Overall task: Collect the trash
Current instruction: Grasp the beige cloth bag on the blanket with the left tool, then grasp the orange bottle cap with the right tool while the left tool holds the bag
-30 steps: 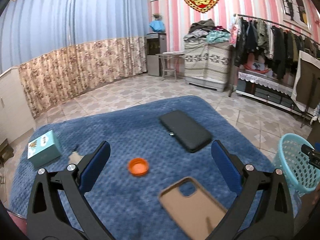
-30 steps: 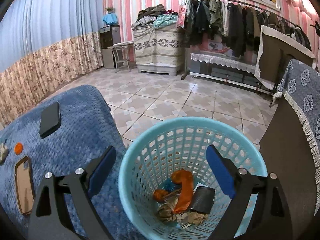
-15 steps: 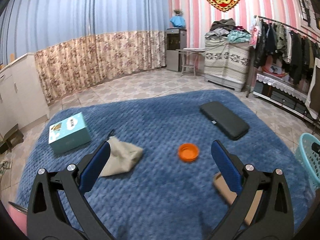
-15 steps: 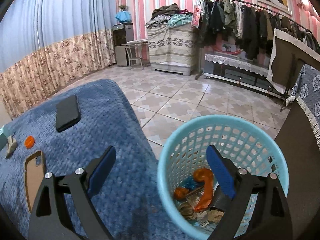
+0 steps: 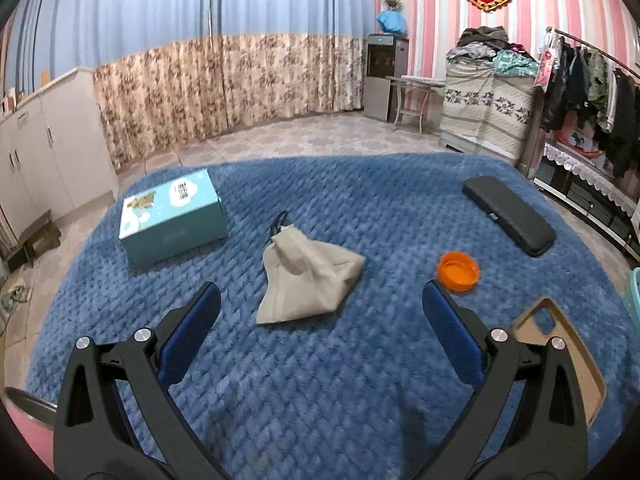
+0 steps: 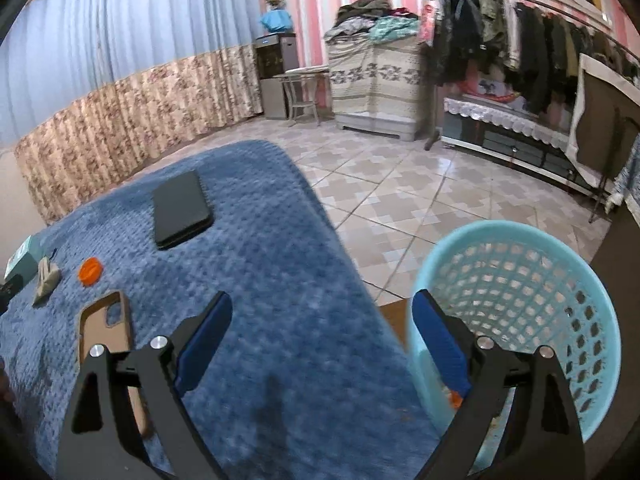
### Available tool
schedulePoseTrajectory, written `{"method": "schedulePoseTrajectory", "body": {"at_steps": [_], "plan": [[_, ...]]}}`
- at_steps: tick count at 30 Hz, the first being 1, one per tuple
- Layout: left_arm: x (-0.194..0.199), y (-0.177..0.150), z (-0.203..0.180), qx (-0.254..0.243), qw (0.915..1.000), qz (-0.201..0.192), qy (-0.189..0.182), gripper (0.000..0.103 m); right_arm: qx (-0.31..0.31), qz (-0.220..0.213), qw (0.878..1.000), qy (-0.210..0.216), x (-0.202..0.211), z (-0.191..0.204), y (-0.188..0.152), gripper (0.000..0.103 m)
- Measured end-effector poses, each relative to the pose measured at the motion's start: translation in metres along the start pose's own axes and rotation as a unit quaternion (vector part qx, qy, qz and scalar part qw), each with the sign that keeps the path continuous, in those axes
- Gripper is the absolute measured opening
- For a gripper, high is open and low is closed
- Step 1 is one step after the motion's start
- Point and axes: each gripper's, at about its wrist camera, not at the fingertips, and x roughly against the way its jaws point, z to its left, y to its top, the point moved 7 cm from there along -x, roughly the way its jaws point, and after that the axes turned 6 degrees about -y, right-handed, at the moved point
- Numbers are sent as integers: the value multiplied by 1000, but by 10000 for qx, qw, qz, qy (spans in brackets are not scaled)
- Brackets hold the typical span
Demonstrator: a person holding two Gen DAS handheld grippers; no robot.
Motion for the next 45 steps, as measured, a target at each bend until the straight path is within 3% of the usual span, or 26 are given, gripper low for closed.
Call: {"method": "schedulePoseTrajectory", "body": {"at_steps": [8,10,12,13,20,26,32,34,36,38,39,45], "plan": [[-50,5,13,227,9989,405,50,94,614,95,9976,288,-10,63,2,90],[-62,3,13,268,9977,613,-84,82,716,120,9966,387,-13,81,4,90],[-70,0,12,280,9963,786,-204,57,742,125,9956,554,-13,99,9,90],[-73,-1,12,307,9955,857,-280,52,780,109,9948,642,-12,111,12,90],[-56,-2,25,378,9968,631,-298,25,1212,199,9866,1076,-16,191,10,90],[-17,-13,57,332,9983,233,417,24,1481,525,9797,1244,-36,246,-6,90],[-20,-22,83,792,9952,273,497,24,1750,728,9728,1328,-49,283,-7,88],[-23,-22,83,812,9949,327,502,24,1817,791,9712,1327,-52,288,-7,78],[-23,-22,84,822,9950,293,493,24,1882,982,9669,1415,-59,293,-11,56],[-25,-23,85,811,9950,314,483,24,1960,1071,9640,1447,-63,299,-16,50],[-25,-22,85,809,9950,318,484,24,2012,1020,9635,1442,-62,303,-17,41],[-23,-16,73,482,9970,248,544,23,1990,507,9662,1562,-31,286,0,40]]}}
